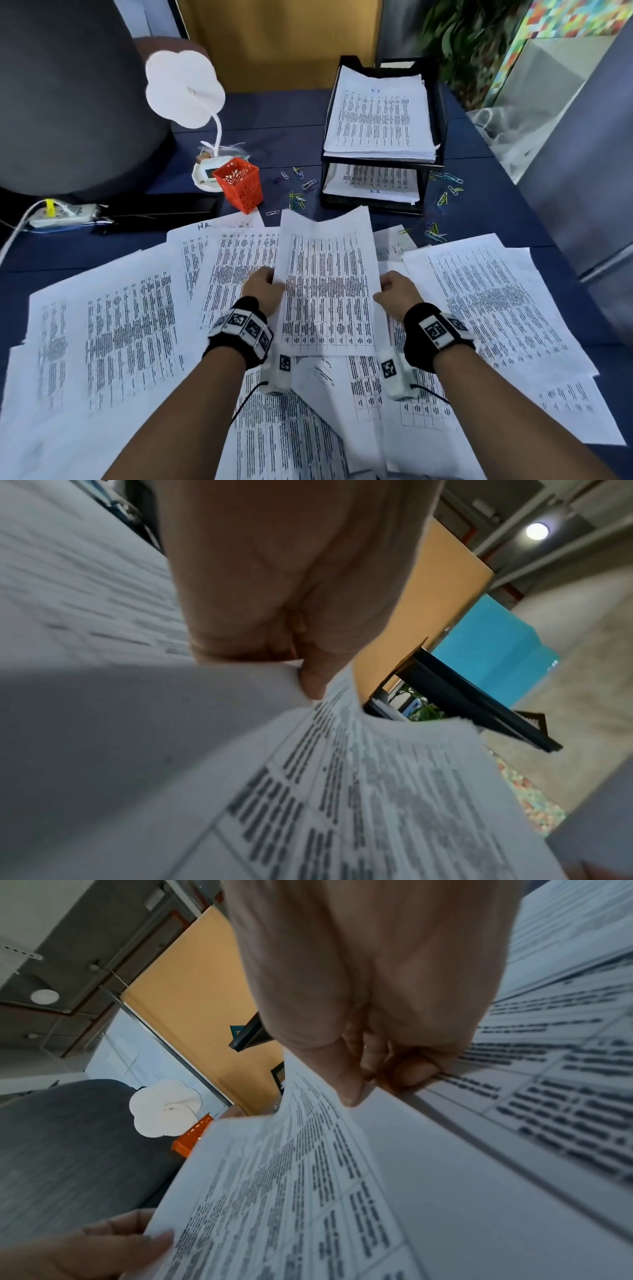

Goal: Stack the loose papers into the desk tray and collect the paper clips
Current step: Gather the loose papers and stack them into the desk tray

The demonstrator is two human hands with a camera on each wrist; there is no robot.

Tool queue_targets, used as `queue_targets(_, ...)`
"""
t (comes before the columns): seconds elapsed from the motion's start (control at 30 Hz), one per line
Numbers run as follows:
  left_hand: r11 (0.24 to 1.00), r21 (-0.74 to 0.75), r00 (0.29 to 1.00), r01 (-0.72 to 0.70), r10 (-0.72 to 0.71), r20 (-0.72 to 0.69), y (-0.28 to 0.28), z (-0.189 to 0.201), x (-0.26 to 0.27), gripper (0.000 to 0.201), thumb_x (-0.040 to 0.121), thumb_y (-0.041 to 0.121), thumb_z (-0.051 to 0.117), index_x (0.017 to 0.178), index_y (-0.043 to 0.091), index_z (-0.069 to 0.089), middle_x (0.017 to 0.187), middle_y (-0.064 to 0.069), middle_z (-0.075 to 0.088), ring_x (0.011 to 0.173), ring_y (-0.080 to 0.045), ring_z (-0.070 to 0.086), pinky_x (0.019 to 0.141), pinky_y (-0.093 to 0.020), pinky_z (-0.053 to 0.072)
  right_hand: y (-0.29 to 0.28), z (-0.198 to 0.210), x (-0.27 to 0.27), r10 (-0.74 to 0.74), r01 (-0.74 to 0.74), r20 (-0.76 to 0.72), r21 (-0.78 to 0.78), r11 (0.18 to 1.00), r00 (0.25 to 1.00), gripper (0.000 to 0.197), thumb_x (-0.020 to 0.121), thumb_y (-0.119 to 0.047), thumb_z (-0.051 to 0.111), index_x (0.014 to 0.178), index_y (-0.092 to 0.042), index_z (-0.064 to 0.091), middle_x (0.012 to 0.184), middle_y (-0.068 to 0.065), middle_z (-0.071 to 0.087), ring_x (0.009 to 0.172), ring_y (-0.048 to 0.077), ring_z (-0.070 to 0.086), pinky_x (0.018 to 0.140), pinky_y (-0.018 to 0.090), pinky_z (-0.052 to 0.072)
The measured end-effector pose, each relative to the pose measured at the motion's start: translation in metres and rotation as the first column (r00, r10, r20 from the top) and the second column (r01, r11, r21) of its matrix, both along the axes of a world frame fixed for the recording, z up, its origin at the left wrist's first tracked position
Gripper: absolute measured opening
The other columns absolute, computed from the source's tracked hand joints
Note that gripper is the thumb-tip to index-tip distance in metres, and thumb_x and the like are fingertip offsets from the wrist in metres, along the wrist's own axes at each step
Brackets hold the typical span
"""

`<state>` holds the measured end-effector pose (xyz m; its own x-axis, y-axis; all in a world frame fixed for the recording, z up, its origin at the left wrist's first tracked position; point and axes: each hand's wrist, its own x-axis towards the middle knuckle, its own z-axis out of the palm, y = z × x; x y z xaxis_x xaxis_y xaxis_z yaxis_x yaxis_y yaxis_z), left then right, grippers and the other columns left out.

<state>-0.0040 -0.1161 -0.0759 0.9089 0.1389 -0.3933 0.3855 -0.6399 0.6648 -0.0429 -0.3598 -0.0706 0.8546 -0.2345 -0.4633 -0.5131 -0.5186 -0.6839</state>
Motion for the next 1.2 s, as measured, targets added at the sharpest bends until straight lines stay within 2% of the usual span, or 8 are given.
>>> queue_targets(0.2,0.915,-0.399,0.991,-0.063,0.106,0.086,0.011,0.011,-0.017,0.014,0.093,0.003,0.049,0.098,0.015,0.054,0.092,-0.008,0.059,0.085,-0.022,0.055,0.077,-0.032,0.05,0.008,0.005,0.007,-0.125,0.12,0.012,0.194,0.974,0.992,0.026,0.087,-0.006,0.06,0.111,-0.008,0.053,0.109,0.009,0.061,0.1,0.026,0.06,0.091,0.037,0.049)
queue_targets(0.37,0.915,-0.399,0.964,-0.066,0.162,0.212,0.017,0.031,-0.008,0.017,0.092,0.011,0.056,0.083,0.005,0.044,0.074,-0.009,0.047,0.067,-0.019,0.046,0.067,-0.032,0.041,0.022,0.02,0.013,-0.216,0.145,0.139,0.4,0.905,0.966,0.026,0.087,0.003,0.053,0.095,-0.022,0.057,0.11,0.009,0.066,0.099,0.026,0.063,0.092,0.042,0.05)
queue_targets(0.47,0.906,-0.409,0.884,-0.107,0.275,0.379,0.014,0.054,-0.001,0.012,0.093,0.008,0.055,0.097,-0.002,0.05,0.087,-0.02,0.059,0.075,-0.024,0.057,0.075,-0.032,0.05,0.035,0.044,0.018,-0.257,0.099,0.296,0.46,0.882,0.92,0.02,0.091,0.004,0.051,0.095,-0.015,0.056,0.093,-0.001,0.066,0.086,0.015,0.061,0.082,0.027,0.05)
queue_targets(0.6,0.837,-0.546,0.773,-0.026,0.363,0.52,0.012,0.083,0.0,0.016,0.092,0.003,0.055,0.108,0.005,0.05,0.092,0.004,0.061,0.075,0.003,0.058,0.064,-0.007,0.047,0.051,0.074,0.025,-0.259,0.007,0.453,0.486,0.874,0.853,0.026,0.09,0.008,0.052,0.092,-0.018,0.055,0.091,-0.004,0.067,0.084,0.009,0.062,0.085,0.027,0.051)
queue_targets(0.73,0.756,-0.654,0.72,0.015,0.446,0.531,0.017,0.101,0.005,0.023,0.086,-0.004,0.061,0.097,0.012,0.047,0.088,0.005,0.059,0.071,0.009,0.058,0.071,-0.016,0.048,0.056,0.089,0.028,-0.274,-0.05,0.513,0.531,0.846,0.814,0.039,0.085,0.013,0.053,0.099,-0.023,0.055,0.1,-0.001,0.068,0.093,0.016,0.065,0.088,0.03,0.052)
queue_targets(0.97,0.685,-0.717,0.714,0.13,0.436,0.547,0.011,0.125,0.014,0.026,0.088,-0.004,0.059,0.108,0.013,0.057,0.091,0.013,0.07,0.087,0.003,0.065,0.084,-0.017,0.05,0.064,0.103,0.031,-0.255,-0.119,0.59,0.52,0.846,0.766,0.033,0.093,0.003,0.051,0.108,-0.026,0.049,0.105,-0.008,0.065,0.094,-0.003,0.063,0.088,0.019,0.048)
queue_targets(1.07,0.67,-0.73,0.708,0.135,0.45,0.544,0.011,0.127,0.017,0.031,0.088,-0.005,0.059,0.113,0.012,0.053,0.101,0.005,0.066,0.089,0.002,0.064,0.084,-0.018,0.05,0.063,0.108,0.031,-0.259,-0.111,0.623,0.492,0.864,0.738,0.031,0.093,0.0,0.052,0.111,-0.025,0.046,0.107,0.002,0.064,0.087,0.007,0.062,0.085,0.019,0.048)
queue_targets(1.2,0.689,-0.717,0.782,0.107,0.387,0.489,0.011,0.107,0.017,0.037,0.085,-0.003,0.064,0.119,0.005,0.052,0.109,-0.009,0.066,0.096,-0.01,0.064,0.086,-0.025,0.053,0.058,0.094,0.029,-0.263,-0.037,0.545,0.479,0.877,0.796,0.037,0.092,-0.002,0.054,0.128,-0.009,0.045,0.118,0.004,0.064,0.108,0.014,0.061,0.097,0.028,0.047)
